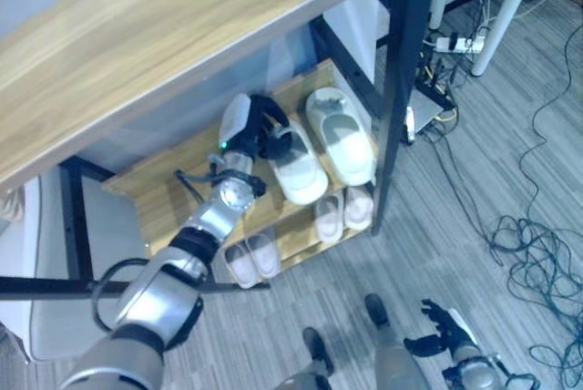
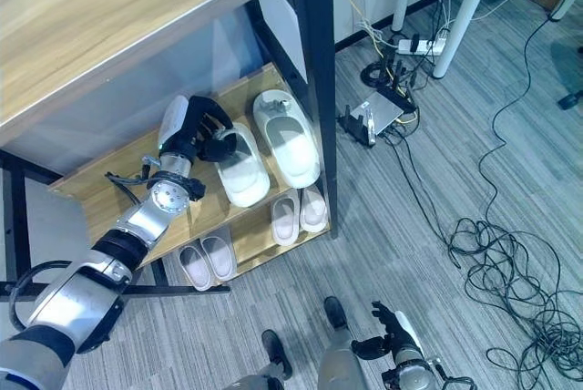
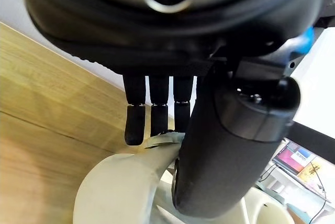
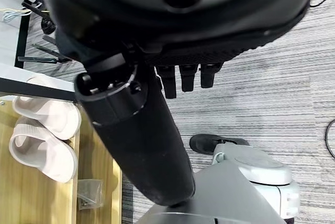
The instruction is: Arrange the slippers neatly on the shoe rack.
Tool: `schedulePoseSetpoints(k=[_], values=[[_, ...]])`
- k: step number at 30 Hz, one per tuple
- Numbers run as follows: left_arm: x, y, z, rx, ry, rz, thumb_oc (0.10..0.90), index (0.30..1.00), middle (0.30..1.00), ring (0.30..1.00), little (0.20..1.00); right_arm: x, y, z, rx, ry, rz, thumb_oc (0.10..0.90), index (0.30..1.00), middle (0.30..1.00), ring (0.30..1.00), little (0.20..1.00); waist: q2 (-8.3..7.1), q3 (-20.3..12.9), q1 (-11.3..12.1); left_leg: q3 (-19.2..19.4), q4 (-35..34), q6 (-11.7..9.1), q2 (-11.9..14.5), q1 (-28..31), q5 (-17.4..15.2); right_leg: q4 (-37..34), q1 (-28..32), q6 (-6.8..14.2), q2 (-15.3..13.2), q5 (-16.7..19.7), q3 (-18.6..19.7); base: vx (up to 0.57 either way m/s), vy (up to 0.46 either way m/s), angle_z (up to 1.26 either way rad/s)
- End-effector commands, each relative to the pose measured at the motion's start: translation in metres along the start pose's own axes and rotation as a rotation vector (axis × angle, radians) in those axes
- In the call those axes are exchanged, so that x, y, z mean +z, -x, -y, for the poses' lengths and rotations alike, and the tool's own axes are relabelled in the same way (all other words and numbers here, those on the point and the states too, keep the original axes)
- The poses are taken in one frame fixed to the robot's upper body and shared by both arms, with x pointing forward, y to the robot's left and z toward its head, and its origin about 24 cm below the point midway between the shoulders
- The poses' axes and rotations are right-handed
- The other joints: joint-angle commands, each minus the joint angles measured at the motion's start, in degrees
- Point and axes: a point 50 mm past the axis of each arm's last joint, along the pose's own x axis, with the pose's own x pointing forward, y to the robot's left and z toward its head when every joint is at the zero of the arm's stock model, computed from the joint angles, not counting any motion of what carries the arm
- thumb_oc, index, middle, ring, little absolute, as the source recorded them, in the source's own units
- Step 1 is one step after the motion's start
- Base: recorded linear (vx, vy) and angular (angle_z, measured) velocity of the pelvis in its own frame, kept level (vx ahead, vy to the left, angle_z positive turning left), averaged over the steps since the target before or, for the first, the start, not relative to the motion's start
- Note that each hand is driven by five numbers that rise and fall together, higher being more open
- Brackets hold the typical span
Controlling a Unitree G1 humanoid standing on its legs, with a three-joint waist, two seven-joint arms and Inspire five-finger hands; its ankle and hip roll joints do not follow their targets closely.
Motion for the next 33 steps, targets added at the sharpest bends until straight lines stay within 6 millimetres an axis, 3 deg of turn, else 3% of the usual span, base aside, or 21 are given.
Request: schedulePoseSetpoints(k=[1,2,12,24,33], values=[[0.001,-0.017,-0.038,0.138,-0.037,0.004,0.664,0.695,0.695,0.695,0.695,-0.004,0.008,-0.005,0.025,-0.013,0.038,0.8,0.9,0.9,0.9,0.9,-3.17,-4.16,0.28,-2.05,-0.42,-3.11,-0.39,0.91,-1.53,-0.06,-0.24,4.36,-1.65,-3.39,-4.28,0.0,0.0,0.0],[0.001,-0.018,-0.039,0.134,-0.04,0.006,0.8,0.9,0.9,0.9,0.9,-0.005,0.009,-0.005,0.027,-0.012,0.035,0.8,0.9,0.9,0.9,0.9,-3.26,-4.14,0.33,-2.0,-0.42,-3.14,-0.35,0.85,-1.48,-0.06,-0.37,4.34,-1.66,-3.33,-4.28,0.0,0.0,0.0],[0.014,-0.013,-0.028,0.093,0.01,0.07,0.8,0.9,0.9,0.9,0.9,-0.01,0.01,-0.009,0.019,-0.04,0.013,0.8,0.9,0.9,0.9,0.9,-3.57,-4.11,0.94,-3.15,-0.42,-3.06,-0.33,0.73,-1.34,-0.06,0.07,3.93,-1.5,-3.69,-4.9,0.0,-0.01,0.03],[0.031,0.011,0.002,-0.001,0.149,0.175,0.8,0.9,0.9,0.9,0.9,0.001,0.005,-0.012,0.014,-0.049,0.039,0.8,0.9,0.9,0.9,0.9,-4.9,-3.32,2.97,-4.62,-0.42,-2.96,-0.24,0.22,-1.03,-0.06,0.56,3.56,-1.26,-3.88,-6.41,-0.02,-0.018,0.09],[0.045,0.025,-0.008,0.015,0.253,0.27,0.8,0.9,0.9,0.9,0.9,0.002,0.004,-0.011,0.015,-0.047,0.037,0.8,0.9,0.9,0.9,0.9,-5.59,-3.24,4.15,-4.96,-0.42,-2.92,-0.13,0.69,-1.02,-0.06,1.3,3.38,-1.11,-4.08,-7.02,-0.01,-0.004,0.05]])
